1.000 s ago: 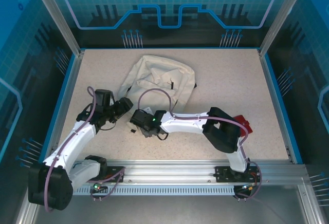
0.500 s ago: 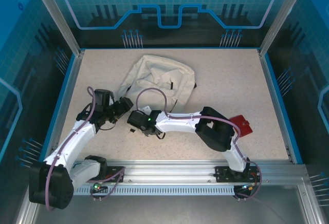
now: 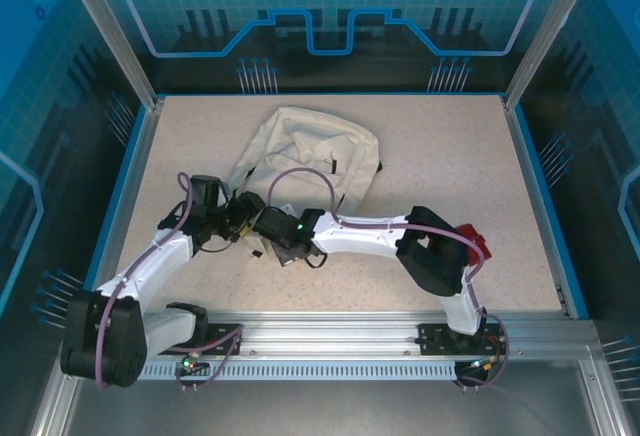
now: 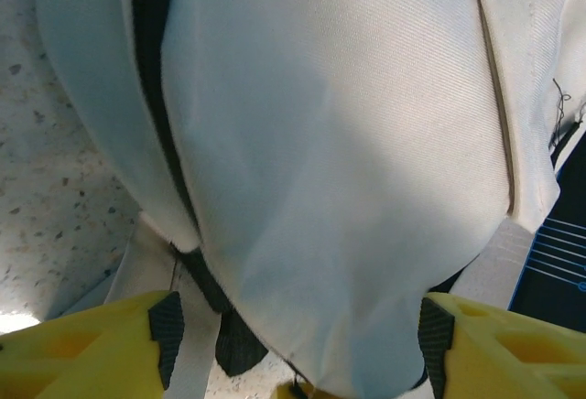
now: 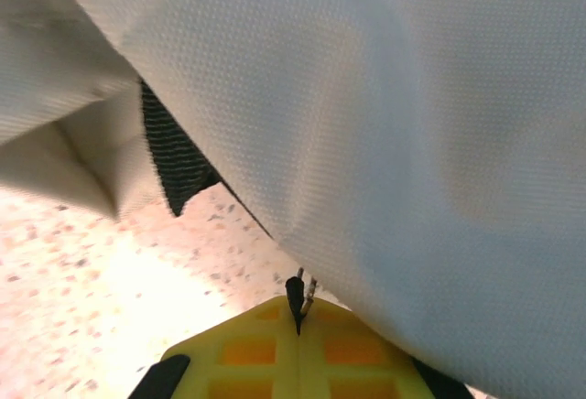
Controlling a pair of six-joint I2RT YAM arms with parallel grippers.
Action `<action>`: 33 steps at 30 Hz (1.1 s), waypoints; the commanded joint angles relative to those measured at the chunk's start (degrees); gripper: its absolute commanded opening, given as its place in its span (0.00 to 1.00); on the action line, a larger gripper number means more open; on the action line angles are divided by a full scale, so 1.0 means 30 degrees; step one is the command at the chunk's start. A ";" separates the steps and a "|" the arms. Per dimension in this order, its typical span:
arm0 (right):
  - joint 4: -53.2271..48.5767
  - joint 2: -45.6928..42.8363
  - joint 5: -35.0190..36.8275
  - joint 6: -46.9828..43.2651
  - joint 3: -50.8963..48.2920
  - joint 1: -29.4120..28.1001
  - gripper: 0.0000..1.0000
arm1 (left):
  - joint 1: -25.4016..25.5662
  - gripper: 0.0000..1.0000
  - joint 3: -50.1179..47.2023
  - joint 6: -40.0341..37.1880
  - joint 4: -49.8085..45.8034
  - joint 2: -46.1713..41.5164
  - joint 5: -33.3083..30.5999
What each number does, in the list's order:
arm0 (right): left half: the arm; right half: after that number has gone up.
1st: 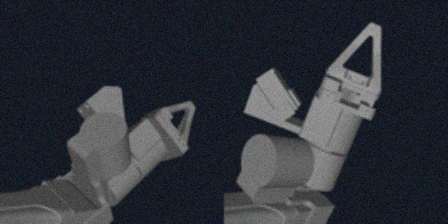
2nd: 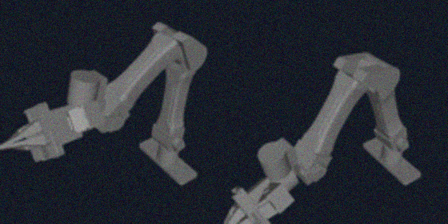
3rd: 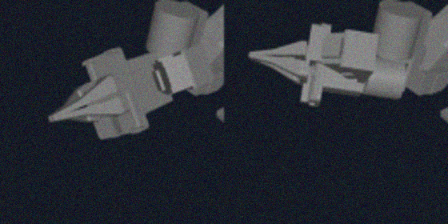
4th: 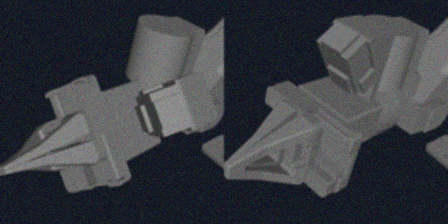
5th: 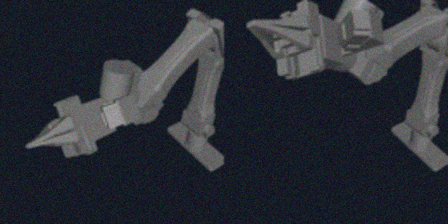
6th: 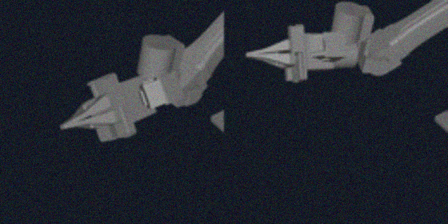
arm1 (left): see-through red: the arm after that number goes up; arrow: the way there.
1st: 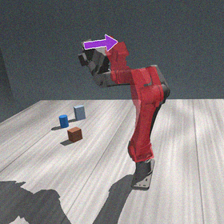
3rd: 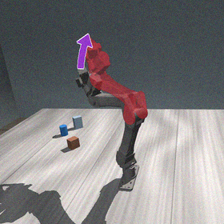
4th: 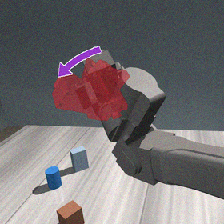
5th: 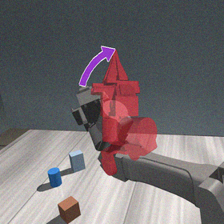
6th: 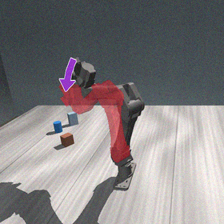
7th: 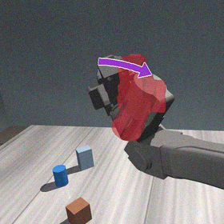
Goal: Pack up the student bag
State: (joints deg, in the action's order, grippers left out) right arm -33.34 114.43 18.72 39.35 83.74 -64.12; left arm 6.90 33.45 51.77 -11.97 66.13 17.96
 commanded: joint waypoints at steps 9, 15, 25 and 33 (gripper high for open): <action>-0.0333 -0.1172 -0.3892 0.0256 0.0316 0.0865 0.00 | -0.0190 0.57 -0.0413 0.1289 0.1851 0.2158 -0.0544; -0.3263 -0.0459 -0.3328 0.0465 0.2124 0.0894 0.00 | -0.0204 0.31 -0.0370 0.1571 0.1964 0.3023 -0.1212; -0.9706 -0.0270 0.0492 0.0762 0.3232 0.1305 0.00 | -0.0219 0.00 -0.0397 0.1262 0.1652 0.3273 -0.3012; -0.9716 -0.1578 0.1392 -0.0147 0.1343 0.3875 0.00 | -0.0509 0.00 -0.0487 0.0782 0.1790 0.3710 -0.3436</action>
State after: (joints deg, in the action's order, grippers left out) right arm -56.64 112.05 19.27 39.97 89.47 -55.57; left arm 6.92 32.84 56.40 -6.11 75.88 13.13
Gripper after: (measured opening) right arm 0.043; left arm 0.078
